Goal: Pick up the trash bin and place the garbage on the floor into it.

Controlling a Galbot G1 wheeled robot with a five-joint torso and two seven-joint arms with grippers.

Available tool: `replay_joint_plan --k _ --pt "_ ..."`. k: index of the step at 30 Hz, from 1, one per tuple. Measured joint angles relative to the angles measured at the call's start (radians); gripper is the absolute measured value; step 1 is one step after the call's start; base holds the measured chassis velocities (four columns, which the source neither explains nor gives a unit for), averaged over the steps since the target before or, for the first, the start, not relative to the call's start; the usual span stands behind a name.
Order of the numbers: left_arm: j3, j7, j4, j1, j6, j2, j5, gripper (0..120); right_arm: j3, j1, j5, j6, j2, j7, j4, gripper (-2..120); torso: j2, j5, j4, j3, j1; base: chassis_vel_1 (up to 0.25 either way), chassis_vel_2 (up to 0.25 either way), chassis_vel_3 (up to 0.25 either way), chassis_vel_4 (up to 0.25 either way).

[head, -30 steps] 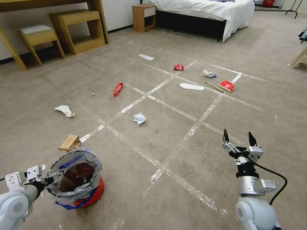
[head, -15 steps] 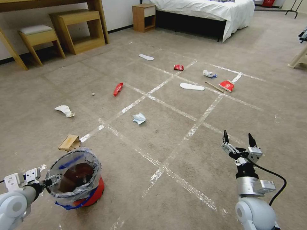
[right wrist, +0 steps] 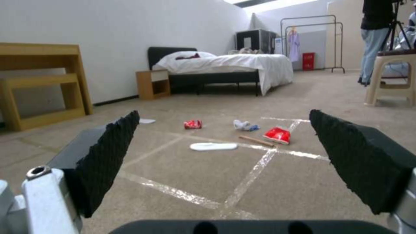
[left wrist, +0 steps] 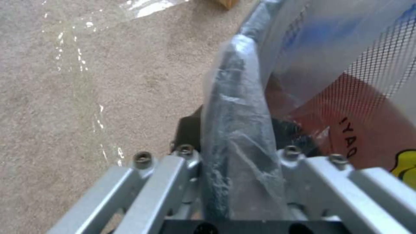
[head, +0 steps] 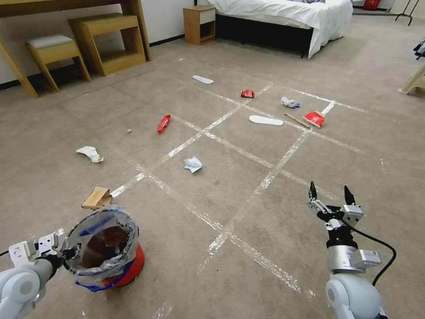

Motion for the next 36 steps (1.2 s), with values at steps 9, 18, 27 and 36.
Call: replay_joint_plan --k 9,18,27,36 --pt "-0.012 0.014 -0.011 -0.001 -0.001 -0.017 0.003 2 0.000 0.000 0.006 -0.004 -0.004 0.007 -0.005 100 0.000 -0.0005 0.0001 0.000 0.000 0.000 0.000 0.000 0.000" --pt "-0.044 0.014 -0.046 -0.001 -0.009 -0.064 0.006 1 0.005 0.000 0.013 -0.008 -0.009 0.010 -0.004 100 0.000 -0.0018 -0.0004 0.000 0.000 0.000 0.000 0.000 0.000" --pt "-0.116 0.009 -0.091 -0.010 -0.003 -0.108 -0.020 1 0.007 -0.005 0.034 -0.010 -0.016 0.012 0.001 100 0.000 -0.0008 -0.0003 0.000 0.000 0.000 0.000 0.000 0.000" --pt "-0.237 -0.015 -0.218 0.034 0.030 -0.120 -0.094 1 0.026 -0.020 0.064 -0.010 -0.028 0.010 0.018 100 0.000 -0.0006 0.0000 0.000 0.000 0.000 0.000 0.000 0.000"
